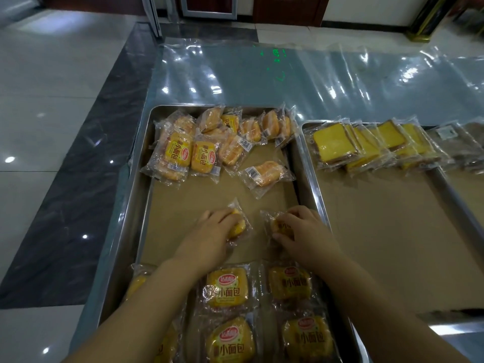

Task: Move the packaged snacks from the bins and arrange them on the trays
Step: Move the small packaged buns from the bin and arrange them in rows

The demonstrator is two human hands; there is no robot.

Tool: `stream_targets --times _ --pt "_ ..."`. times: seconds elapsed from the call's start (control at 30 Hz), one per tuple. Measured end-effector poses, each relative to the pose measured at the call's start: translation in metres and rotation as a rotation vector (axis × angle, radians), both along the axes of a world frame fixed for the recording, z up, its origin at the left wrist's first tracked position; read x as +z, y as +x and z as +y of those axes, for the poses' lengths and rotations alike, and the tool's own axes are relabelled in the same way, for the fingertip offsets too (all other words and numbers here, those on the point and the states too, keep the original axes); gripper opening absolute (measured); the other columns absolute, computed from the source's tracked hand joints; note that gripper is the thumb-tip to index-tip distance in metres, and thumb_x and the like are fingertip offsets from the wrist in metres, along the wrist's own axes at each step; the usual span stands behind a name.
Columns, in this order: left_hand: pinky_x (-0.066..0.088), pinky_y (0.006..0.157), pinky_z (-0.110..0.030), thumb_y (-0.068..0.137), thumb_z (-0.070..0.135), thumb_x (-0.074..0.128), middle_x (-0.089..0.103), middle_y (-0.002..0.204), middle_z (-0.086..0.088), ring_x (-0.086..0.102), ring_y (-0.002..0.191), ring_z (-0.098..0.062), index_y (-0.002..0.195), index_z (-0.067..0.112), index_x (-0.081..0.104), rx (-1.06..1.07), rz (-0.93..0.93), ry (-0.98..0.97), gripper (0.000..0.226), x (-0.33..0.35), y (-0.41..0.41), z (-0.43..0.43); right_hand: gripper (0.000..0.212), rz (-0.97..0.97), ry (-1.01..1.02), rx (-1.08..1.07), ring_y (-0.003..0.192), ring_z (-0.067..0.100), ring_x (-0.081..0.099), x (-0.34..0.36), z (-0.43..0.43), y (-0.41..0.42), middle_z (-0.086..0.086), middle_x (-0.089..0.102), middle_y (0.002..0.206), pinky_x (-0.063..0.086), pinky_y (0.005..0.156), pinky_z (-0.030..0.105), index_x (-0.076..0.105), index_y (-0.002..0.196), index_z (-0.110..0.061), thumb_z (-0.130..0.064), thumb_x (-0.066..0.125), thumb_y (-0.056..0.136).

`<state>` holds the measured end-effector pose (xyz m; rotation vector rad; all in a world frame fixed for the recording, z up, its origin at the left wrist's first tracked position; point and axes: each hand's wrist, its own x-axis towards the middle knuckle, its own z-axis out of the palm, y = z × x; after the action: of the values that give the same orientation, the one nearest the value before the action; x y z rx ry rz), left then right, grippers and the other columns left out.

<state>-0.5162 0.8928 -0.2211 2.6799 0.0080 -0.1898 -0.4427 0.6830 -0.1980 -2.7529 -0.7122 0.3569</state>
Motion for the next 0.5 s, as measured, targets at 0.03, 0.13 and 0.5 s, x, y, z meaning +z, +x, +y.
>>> stream_targets --times 0.03,0.13,0.5 --pt "0.027 0.108 -0.035 0.087 0.024 0.056 0.03 0.149 0.007 0.023 0.128 -0.015 0.143 0.03 0.03 -0.007 0.009 -0.025 0.063 0.001 0.0 -0.001 0.04 0.002 0.004 -0.016 0.12 0.016 0.036 0.0 0.0 -0.001 -0.005 0.043 0.129 0.036 0.093 0.029 0.053 0.124 -0.03 -0.045 0.056 0.088" --pt "0.023 0.106 -0.028 0.093 0.03 0.047 0.033 0.147 0.007 0.024 0.129 -0.014 0.144 0.026 0.031 -0.009 -0.037 -0.021 0.053 0.002 -0.003 -0.006 0.04 -0.001 -0.003 -0.05 0.118 0.016 0.037 0.0 0.002 -0.005 -0.005 0.044 0.128 0.037 0.09 0.029 0.053 0.124 -0.031 -0.049 0.053 0.088" --pt "0.027 0.105 -0.032 0.084 0.043 0.059 0.028 0.136 0.012 0.023 0.122 -0.015 0.141 0.034 0.032 -0.027 0.031 -0.014 0.064 -0.007 -0.003 -0.021 0.05 0.041 -0.142 -0.025 0.117 0.021 0.034 0.006 0.009 -0.007 -0.001 0.039 0.124 0.038 0.093 0.033 0.047 0.128 -0.037 -0.051 0.06 0.082"
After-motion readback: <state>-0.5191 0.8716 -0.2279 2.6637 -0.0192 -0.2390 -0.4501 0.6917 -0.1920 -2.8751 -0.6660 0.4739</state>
